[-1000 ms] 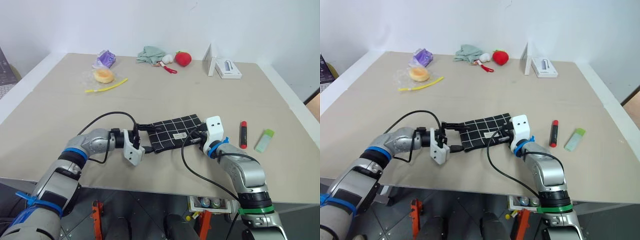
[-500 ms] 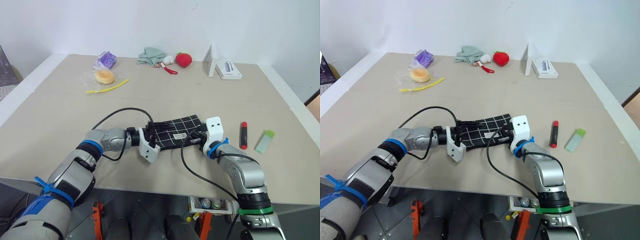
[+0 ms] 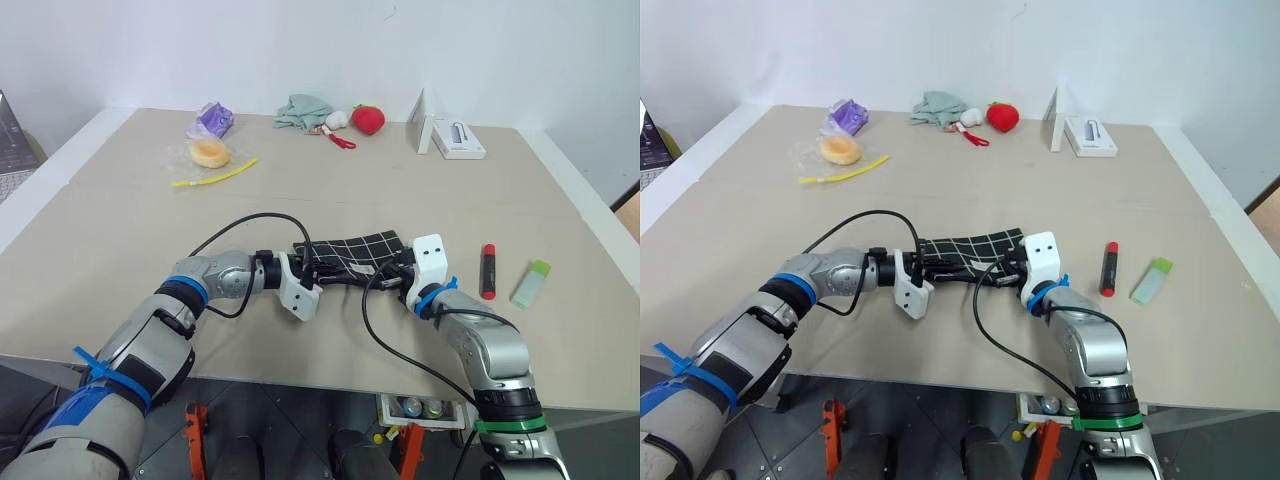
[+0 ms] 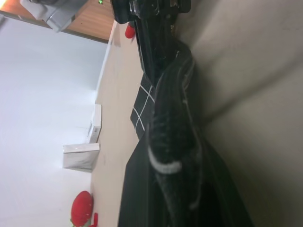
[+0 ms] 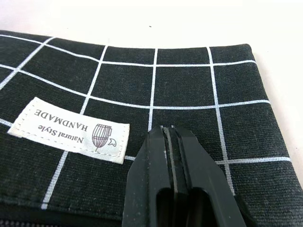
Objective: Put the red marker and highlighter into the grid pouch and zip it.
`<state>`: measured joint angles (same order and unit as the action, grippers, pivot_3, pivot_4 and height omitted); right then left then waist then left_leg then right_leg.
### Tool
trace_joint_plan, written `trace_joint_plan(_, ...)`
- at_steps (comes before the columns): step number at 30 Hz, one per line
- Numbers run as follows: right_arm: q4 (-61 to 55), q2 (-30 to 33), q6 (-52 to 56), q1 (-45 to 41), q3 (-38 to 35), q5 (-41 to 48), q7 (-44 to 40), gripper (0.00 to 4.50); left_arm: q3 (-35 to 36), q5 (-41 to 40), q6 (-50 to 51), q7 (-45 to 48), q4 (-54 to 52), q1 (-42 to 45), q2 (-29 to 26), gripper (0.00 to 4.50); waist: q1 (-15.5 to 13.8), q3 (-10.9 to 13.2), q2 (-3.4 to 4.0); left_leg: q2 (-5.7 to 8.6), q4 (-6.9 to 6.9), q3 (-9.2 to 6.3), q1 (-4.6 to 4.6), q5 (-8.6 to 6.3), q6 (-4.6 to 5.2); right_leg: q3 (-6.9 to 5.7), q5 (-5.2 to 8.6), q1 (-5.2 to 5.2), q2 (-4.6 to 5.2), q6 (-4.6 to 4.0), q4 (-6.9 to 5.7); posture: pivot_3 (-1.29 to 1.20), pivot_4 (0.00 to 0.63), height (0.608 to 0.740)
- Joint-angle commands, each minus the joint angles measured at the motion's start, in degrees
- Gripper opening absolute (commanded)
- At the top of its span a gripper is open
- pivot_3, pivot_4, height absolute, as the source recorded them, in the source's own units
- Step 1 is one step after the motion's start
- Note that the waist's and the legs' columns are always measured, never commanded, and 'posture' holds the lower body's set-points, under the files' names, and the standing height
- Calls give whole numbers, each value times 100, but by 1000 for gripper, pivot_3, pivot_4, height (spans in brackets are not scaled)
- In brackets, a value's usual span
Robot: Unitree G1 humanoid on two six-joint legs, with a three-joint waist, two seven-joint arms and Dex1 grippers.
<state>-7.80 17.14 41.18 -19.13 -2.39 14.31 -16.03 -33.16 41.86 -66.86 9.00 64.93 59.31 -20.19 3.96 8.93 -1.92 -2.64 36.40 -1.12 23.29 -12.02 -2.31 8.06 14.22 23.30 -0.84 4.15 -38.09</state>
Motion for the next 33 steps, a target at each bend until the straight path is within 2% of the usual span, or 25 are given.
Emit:
trace_joint_plan(1, -673, 55, -236, 116, -543, 246, 4, 0, -45, -203, 99, 377, 71, -201, 107, 119, -8, 2, 3, 3, -1, -3, 3, 0, 0, -3, 4, 1, 3, 2, 0, 0, 150, 732)
trace_joint_plan(2, -800, 51, -206, 144, -690, 344, 22, 0, -35, -249, 116, 446, 47, -219, 112, 119, -17, 2, 7, 5, -1, -2, 6, -1, -1, -3, 6, 3, 6, 3, 0, 0, 150, 732)
trace_joint_plan(6, -1306, 186, 184, 386, -1346, 812, 8, 1350, -28, -384, 180, 638, -61, -292, 122, 0, -57, 2, 8, 13, -2, -5, 10, -3, -4, -5, 11, 2, 15, 9, 2, 0, 150, 732)
trace_joint_plan(12, -1725, 518, 1088, 752, -1881, 1361, 4, 4321, -21, -544, 324, 920, -154, -405, 156, 0, -101, -1, 14, 12, -11, -7, 5, -5, -4, -8, 20, 2, 14, -1, 1, 0, 150, 732)
trace_joint_plan(20, -1723, 613, 1617, 879, -1577, 1290, 186, 4421, 8, -628, 464, 1011, -281, -475, 220, 0, -107, -5, 21, 12, -12, -8, 3, -5, -4, -9, 22, 1, 14, -3, 1, 0, 150, 732)
trace_joint_plan(31, -1179, 793, 950, 744, -500, 371, 247, 4421, 60, -768, 555, 1097, -421, -567, 266, 0, -118, -5, 21, 13, -12, -8, 3, -6, -4, -9, 25, 1, 15, 0, 2, 0, 150, 732)
trace_joint_plan(33, -1148, 786, 888, 734, -452, 308, 229, 3885, 72, -781, 570, 1116, -444, -580, 261, 0, -118, -5, 21, 12, -12, -8, 3, -6, -4, -9, 25, 1, 14, 0, 1, 0, 150, 732)
